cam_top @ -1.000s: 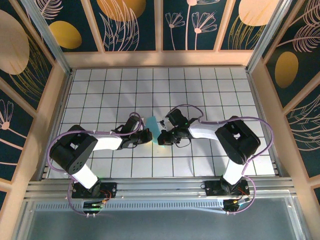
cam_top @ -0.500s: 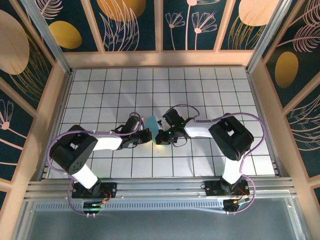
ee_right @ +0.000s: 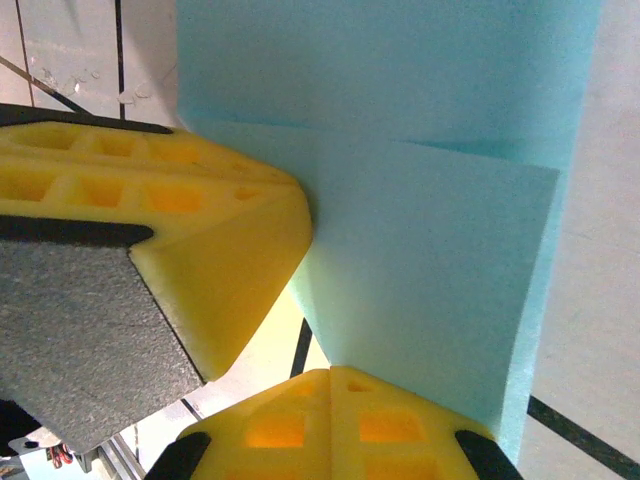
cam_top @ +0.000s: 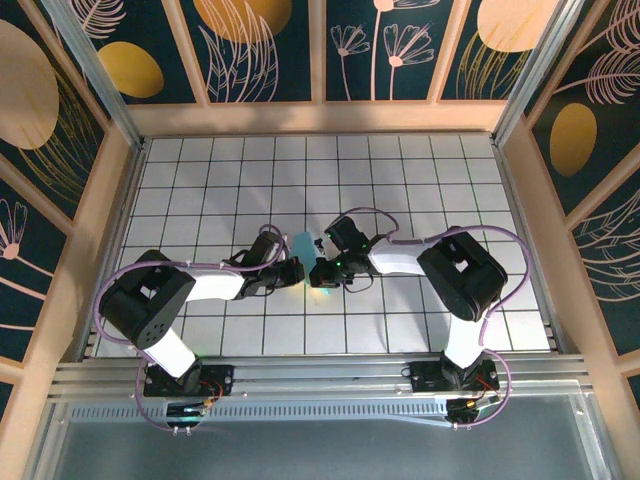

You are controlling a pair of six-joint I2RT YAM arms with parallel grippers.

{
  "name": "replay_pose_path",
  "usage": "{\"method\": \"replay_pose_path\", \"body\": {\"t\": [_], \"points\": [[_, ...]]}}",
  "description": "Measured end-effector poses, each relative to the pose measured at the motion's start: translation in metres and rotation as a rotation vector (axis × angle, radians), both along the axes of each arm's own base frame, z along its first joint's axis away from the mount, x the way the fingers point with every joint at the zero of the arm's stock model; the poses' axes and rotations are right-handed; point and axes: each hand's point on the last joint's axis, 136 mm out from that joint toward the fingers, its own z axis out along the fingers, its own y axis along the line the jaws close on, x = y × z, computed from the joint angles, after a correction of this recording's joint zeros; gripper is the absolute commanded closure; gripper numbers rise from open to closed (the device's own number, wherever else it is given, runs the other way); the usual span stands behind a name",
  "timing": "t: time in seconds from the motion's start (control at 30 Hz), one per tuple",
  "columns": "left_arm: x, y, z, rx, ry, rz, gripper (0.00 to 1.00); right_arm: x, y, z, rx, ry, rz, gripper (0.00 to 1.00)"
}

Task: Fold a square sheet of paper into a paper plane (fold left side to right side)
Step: Third fold the triangle at the center of the table.

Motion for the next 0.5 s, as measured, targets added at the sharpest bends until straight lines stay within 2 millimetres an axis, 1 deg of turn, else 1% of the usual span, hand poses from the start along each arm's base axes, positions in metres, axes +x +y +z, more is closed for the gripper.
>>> {"method": "replay_pose_path", "body": {"t": [0.5], "points": [[0.0025,0.0019,0.0001,0.027,-0.007,0.002,0.98,0.0066,-0.0083,-0.0059,-0.027,-0.018,-0.017,1.0]]}}
